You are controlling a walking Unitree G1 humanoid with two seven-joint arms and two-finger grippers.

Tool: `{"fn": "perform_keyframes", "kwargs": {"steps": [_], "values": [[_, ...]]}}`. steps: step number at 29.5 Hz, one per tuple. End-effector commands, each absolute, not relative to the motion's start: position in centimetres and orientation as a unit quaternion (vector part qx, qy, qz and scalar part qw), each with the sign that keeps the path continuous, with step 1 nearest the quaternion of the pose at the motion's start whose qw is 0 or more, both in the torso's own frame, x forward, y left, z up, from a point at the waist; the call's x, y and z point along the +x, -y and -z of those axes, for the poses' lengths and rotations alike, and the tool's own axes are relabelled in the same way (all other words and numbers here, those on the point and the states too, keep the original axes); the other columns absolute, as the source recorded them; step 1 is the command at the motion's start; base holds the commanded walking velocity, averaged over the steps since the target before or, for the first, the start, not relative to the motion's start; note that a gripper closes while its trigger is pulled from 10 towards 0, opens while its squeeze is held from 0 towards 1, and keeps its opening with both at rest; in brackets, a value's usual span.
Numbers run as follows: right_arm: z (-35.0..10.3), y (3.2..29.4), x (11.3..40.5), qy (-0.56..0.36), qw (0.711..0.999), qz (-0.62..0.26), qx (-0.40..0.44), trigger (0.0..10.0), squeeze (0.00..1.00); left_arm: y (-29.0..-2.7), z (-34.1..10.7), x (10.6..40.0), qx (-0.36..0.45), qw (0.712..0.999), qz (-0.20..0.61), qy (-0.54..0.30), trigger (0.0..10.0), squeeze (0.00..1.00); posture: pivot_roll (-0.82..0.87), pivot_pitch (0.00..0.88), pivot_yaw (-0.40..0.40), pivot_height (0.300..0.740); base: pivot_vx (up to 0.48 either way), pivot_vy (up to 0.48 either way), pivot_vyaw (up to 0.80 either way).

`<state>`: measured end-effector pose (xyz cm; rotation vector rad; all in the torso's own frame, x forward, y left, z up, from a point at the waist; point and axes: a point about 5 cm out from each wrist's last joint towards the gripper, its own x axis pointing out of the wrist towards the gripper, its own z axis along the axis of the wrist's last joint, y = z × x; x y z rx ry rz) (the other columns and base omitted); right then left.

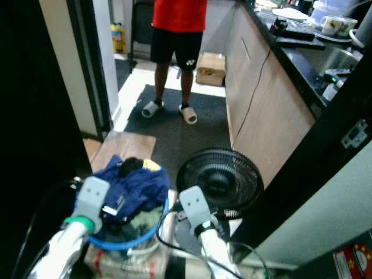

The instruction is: Clothes washing

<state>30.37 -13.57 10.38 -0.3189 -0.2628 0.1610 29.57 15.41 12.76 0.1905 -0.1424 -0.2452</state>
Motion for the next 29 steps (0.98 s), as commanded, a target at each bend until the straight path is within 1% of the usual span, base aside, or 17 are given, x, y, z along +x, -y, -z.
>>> {"fn": "perform_keyframes", "kwargs": {"steps": [1, 3, 5, 7, 12, 15, 20, 21, 22, 23, 24, 29], "values": [[-12.3, 13.8, 30.1, 0.162, 0.972, -0.080, -0.151, 10.0, 0.00, -14.4, -14.6, 28.4, 0.080, 0.979, 0.167, 0.089, 10.0, 0.00, 0.09, 0.000, -0.002, 0.740, 0.000, 0.000, 0.00], [-13.6, 13.5, 29.4, 0.186, 0.966, -0.093, -0.155, 10.0, 0.00, -13.9, -15.4, 26.4, 0.083, 0.971, 0.202, 0.094, 10.0, 0.00, 0.08, 0.000, 0.002, 0.740, 0.000, 0.000, 0.00], [-13.7, 13.4, 29.2, 0.189, 0.965, -0.097, -0.157, 10.0, 0.00, -13.8, -15.4, 25.9, 0.083, 0.970, 0.208, 0.093, 10.0, 0.00, 0.08, 0.000, 0.002, 0.740, 0.000, 0.000, 0.00], [-13.7, 13.0, 28.0, 0.188, 0.965, -0.107, -0.147, 10.0, 0.00, -14.2, -14.7, 24.0, 0.089, 0.969, 0.218, 0.073, 10.0, 0.00, 0.09, 0.000, -0.002, 0.740, 0.000, 0.000, 0.00], [-13.1, 12.6, 26.9, 0.175, 0.968, -0.114, -0.138, 10.0, 0.00, -14.5, -13.9, 22.7, 0.091, 0.972, 0.213, 0.049, 10.0, 0.00, 0.10, 0.000, -0.006, 0.740, 0.000, 0.000, 0.00], [-12.3, 11.9, 25.3, 0.147, 0.973, -0.127, -0.122, 10.0, 0.00, -14.8, -13.4, 21.7, 0.085, 0.978, 0.191, 0.019, 10.0, 0.00, 0.10, 0.000, -0.007, 0.740, 0.000, 0.000, 0.00], [-12.8, 11.8, 24.9, 0.142, 0.974, -0.133, -0.118, 10.0, 0.00, -15.4, -14.0, 21.9, 0.087, 0.980, 0.177, 0.014, 10.0, 0.00, 0.10, 0.000, -0.007, 0.740, 0.000, 0.000, 0.00], [-13.1, 12.0, 25.2, 0.142, 0.974, -0.131, -0.120, 10.0, 0.00, -15.8, -14.5, 22.7, 0.088, 0.982, 0.163, 0.020, 10.0, 0.00, 0.10, 0.000, -0.006, 0.740, 0.000, 0.000, 0.00], [-13.1, 12.0, 25.2, 0.142, 0.974, -0.131, -0.120, 10.0, 0.00, -15.8, -14.5, 22.7, 0.088, 0.982, 0.163, 0.020, 10.0, 0.00, 0.10, 0.000, -0.006, 0.740, 0.000, 0.000, 0.00], [-13.6, 12.3, 25.6, 0.143, 0.974, -0.128, -0.122, 10.0, 0.00, -16.0, -15.3, 23.6, 0.088, 0.984, 0.151, 0.029, 10.0, 0.00, 0.10, 0.000, -0.006, 0.740, 0.000, 0.000, 0.00], [-13.8, 12.4, 25.8, 0.144, 0.974, -0.126, -0.122, 10.0, 0.00, -16.0, -15.6, 23.8, 0.088, 0.984, 0.149, 0.031, 10.0, 0.00, 0.10, 0.000, -0.006, 0.740, 0.000, 0.000, 0.00], [-13.9, 12.4, 25.7, 0.142, 0.974, -0.125, -0.123, 10.0, 0.00, -15.9, -15.6, 23.6, 0.091, 0.983, 0.156, 0.029, 10.0, 0.00, 0.10, 0.000, -0.001, 0.740, 0.000, 0.000, 0.00]]}}
